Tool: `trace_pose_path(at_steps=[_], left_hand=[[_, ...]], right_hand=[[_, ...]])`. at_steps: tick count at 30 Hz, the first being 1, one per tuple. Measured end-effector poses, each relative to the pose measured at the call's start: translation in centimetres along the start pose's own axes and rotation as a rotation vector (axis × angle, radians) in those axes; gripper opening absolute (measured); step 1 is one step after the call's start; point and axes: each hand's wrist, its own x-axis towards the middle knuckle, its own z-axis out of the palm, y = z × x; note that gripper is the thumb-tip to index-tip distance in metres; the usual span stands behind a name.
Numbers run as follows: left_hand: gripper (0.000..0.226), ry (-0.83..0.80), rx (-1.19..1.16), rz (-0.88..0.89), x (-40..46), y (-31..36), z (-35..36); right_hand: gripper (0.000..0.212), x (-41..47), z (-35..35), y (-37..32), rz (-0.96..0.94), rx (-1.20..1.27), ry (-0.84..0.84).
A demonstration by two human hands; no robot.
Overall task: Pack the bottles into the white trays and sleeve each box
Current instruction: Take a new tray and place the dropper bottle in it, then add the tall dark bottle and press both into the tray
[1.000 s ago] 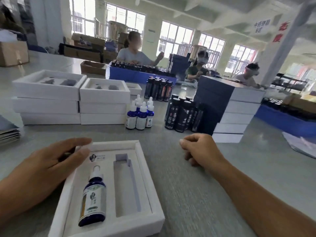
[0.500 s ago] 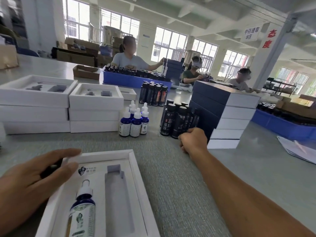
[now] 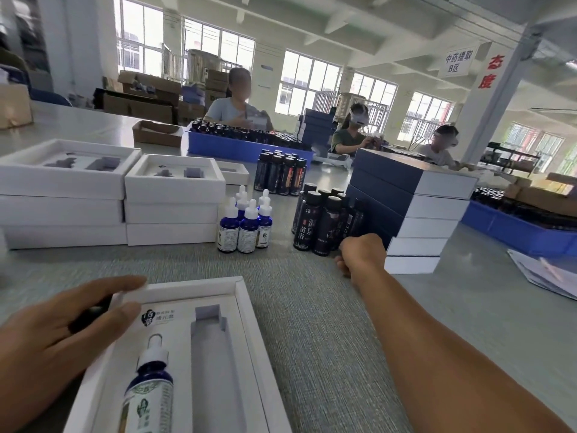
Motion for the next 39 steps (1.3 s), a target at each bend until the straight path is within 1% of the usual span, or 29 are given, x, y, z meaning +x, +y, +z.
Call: trace_pose_path(at_steps=[4, 5, 9, 12, 14, 16, 17, 18, 20, 21, 22, 25, 28, 30, 31, 32, 34, 36, 37, 38, 39], left_hand=[[0.054, -0.031, 0.045, 0.008, 0.4, -1.0, -0.4], [0.055, -0.043, 0.049, 0.012, 0.5, -1.4, -0.4], [0.059, -0.057, 0.028, -0.001, 0.5, -2.0, -0.3], [0.058, -0.041, 0.059, 0.007, 0.4, -1.3, -0.2], [0.058, -0.023, 0.106, 0.015, 0.2, -0.4, -0.3], [0.057, -0.019, 0.127, 0.006, 0.0, 0.4, -0.4], [0.057, -0.023, 0.127, -0.003, -0.1, 0.7, -0.5], [0.057, -0.026, 0.129, -0.010, -0.2, 0.9, -0.6], [0.056, -0.042, 0.101, -0.026, -0.3, 0.8, -0.7], [0.056, -0.056, 0.079, -0.039, -0.3, 0.6, -0.8], [0.056, -0.070, 0.064, -0.047, -0.3, 0.4, -1.0], [0.056, -0.093, 0.027, -0.052, -0.7, 1.0, -1.2], [0.057, -0.074, 0.023, -0.029, -1.7, 4.3, -1.2], [0.056, -0.049, 0.027, -0.017, -2.4, 7.0, -0.9], [0.057, -0.032, 0.046, -0.006, -2.8, 8.4, -0.9], [0.058, -0.012, 0.072, 0.009, -3.1, 9.8, -0.9], [0.058, 0.020, 0.074, 0.034, -3.9, 12.3, -0.9], [0.058, 0.038, 0.034, 0.039, -4.6, 14.3, -0.9], [0.058, 0.048, 0.035, 0.042, -4.9, 15.1, -0.9], [0.058, 0.054, 0.051, 0.044, -5.1, 15.9, -1.0], [0.059, 0.058, 0.062, 0.043, -5.3, 16.6, -1.1]], right_hand=[[0.007, 0.2, 0.2, 0.5, -0.021, -0.007, 0.055], [0.009, 0.1, 0.2, 0.6, -0.033, -0.009, 0.079], [0.025, -0.4, 0.1, 1.0, -0.159, -0.061, 0.184], [0.048, -0.6, -0.3, 0.4, -0.315, -0.135, 0.269], [0.065, -0.3, -0.7, -0.7, -0.397, -0.220, 0.245], [0.072, 0.3, -1.2, -2.0, -0.421, -0.346, 0.171], [0.070, 0.5, -1.5, -2.6, -0.424, -0.409, 0.139], [0.063, 0.7, -1.8, -3.1, -0.432, -0.463, 0.123], [0.046, 0.8, -2.1, -3.7, -0.474, -0.538, 0.157], [0.041, 0.6, -2.2, -3.6, -0.506, -0.565, 0.189], [0.041, 0.4, -2.4, -3.5, -0.544, -0.597, 0.218], [0.050, -0.3, -2.8, -2.6, -0.639, -0.719, 0.255], [0.049, -1.2, -4.0, -2.2, -0.671, -0.701, 0.242], [0.046, -1.9, -5.6, -2.1, -0.680, -0.579, 0.145], [0.043, -2.2, -6.6, -2.1, -0.664, -0.471, 0.046], [0.040, -2.5, -7.6, -2.3, -0.616, -0.347, -0.087], [0.032, -3.4, -9.6, -2.7, -0.461, -0.155, -0.413], [0.026, -4.1, -11.1, -2.5, -0.361, -0.137, -0.704], [0.027, -4.5, -11.4, -2.2, -0.332, -0.160, -0.798], [0.028, -4.9, -11.2, -1.6, -0.312, -0.190, -0.851], [0.029, -5.4, -10.8, -1.0, -0.312, -0.235, -0.862]])
